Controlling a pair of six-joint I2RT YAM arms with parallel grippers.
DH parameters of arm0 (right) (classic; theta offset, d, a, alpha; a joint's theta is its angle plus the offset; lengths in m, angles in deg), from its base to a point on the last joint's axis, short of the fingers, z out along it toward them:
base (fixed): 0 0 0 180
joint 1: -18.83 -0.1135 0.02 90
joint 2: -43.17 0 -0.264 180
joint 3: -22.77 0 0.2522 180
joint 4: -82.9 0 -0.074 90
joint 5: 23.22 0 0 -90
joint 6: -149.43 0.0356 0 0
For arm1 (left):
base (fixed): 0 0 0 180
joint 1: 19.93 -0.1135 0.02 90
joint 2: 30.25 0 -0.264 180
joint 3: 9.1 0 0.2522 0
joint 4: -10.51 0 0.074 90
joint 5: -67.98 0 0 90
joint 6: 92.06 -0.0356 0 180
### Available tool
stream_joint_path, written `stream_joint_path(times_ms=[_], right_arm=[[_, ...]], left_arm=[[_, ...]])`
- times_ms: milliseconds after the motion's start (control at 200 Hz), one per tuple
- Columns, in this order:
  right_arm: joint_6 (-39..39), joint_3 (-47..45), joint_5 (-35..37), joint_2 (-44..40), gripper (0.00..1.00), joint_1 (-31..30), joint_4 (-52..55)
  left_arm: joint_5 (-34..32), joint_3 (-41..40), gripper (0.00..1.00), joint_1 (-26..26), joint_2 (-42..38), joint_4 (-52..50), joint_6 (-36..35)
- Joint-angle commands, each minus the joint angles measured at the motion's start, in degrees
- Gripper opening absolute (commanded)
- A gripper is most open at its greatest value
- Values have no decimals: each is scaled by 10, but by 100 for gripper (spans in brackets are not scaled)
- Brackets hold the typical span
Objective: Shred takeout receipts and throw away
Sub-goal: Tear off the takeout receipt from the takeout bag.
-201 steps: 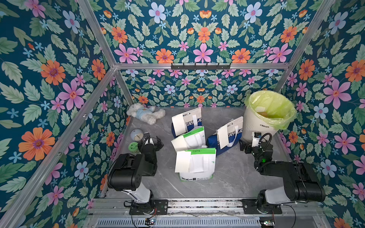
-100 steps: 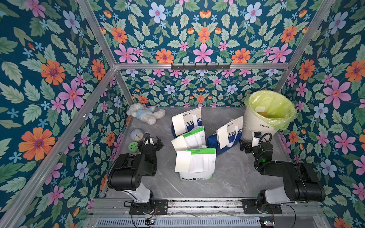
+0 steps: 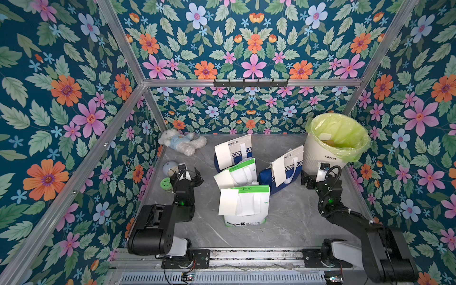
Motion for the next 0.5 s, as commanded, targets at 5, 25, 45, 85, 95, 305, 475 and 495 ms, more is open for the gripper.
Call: stream_joint_path(times_ms=[5,25,45,85,95,305,475,495], right_arm=[[141,12,91,-123,99,-3,177],[178,12,97,-149,99,-3,202],[217,12,99,-173,99,-2,227],[262,7,74,-218,99,0,257],[264,6,62,-227,99,0,262],[275,78,-156,-318,99,0,481],[258,169,-253,-276,99,-5,620],[255,177,-263,-272,99,-8,629]], left_arm=[[-46,9,99,1,-79,-96,6],[-51,10,99,1,-96,-111,10],[-54,13,99,1,-114,-129,13],[-58,24,99,1,-149,-180,24],[-60,28,99,1,-159,-196,27],[-83,201,99,1,-286,-622,111],[186,249,99,0,-402,-748,40],[210,255,99,1,-411,-760,43]])
